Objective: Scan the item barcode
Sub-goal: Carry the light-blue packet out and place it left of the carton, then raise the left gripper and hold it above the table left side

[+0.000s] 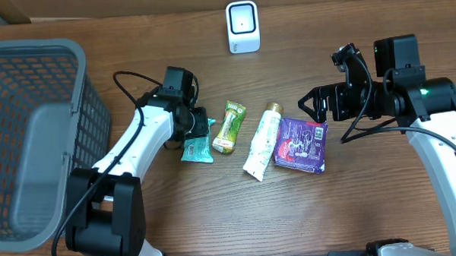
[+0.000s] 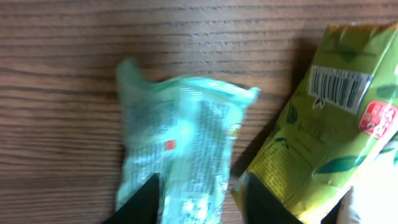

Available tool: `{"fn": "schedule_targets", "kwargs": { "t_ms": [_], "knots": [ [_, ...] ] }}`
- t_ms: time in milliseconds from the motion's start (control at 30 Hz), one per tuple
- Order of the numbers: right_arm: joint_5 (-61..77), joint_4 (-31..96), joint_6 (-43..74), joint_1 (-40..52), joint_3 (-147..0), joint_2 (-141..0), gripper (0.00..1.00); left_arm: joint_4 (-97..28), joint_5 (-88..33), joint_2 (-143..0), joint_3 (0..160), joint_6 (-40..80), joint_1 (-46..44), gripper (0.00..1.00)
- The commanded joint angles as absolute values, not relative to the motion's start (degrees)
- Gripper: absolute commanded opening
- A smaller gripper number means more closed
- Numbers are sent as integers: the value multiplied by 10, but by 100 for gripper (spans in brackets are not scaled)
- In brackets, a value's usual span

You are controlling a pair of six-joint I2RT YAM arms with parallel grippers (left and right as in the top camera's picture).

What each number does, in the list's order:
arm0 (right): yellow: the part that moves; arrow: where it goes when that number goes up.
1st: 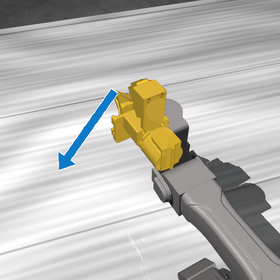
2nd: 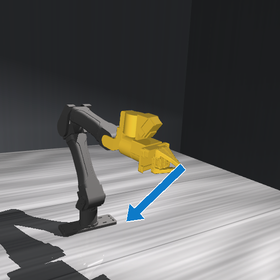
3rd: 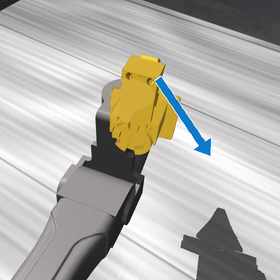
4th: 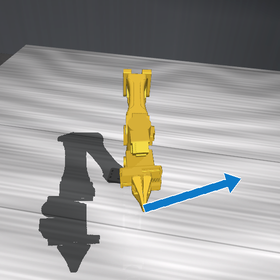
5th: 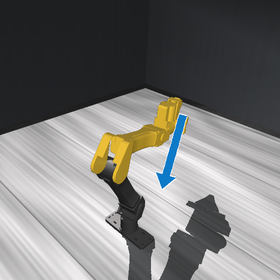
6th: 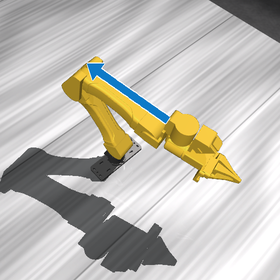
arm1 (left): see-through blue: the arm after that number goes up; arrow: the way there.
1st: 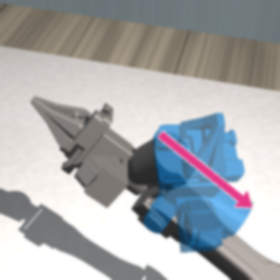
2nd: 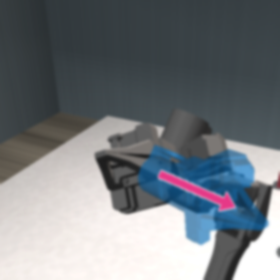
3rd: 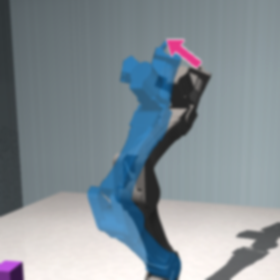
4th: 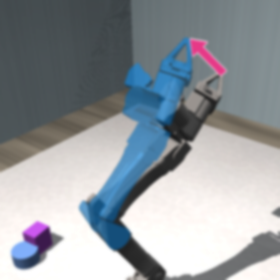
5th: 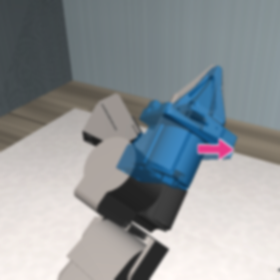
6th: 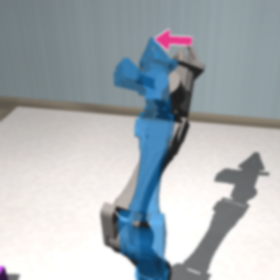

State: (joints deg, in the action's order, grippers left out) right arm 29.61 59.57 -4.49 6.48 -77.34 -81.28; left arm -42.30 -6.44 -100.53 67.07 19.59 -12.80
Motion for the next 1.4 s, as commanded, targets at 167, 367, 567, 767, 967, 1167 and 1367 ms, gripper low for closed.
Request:
{"fn": "schedule_targets", "kwargs": {
  "t_ms": [167,367,567,767,967,1167,1367],
  "knots": [
    [296,593,-43,67,-772,-811,100,-431,-49,-996,693,212,-131,99],
    [296,588,-43,67,-772,-811,100,-522,-49,-961,807,173,-131,99],
    [296,582,-43,67,-772,-811,100,-625,-32,-906,934,140,-131,100],
    [296,582,-43,67,-772,-811,100,-690,12,-842,974,137,-120,99],
    [296,579,-43,67,-772,-811,100,-747,17,-749,974,110,-90,100],
    [296,573,-43,67,-772,-818,100,-769,20,-672,972,103,-90,100],
    [293,576,17,67,-772,-858,100,-776,20,-657,966,103,-90,100]
  ]
}}
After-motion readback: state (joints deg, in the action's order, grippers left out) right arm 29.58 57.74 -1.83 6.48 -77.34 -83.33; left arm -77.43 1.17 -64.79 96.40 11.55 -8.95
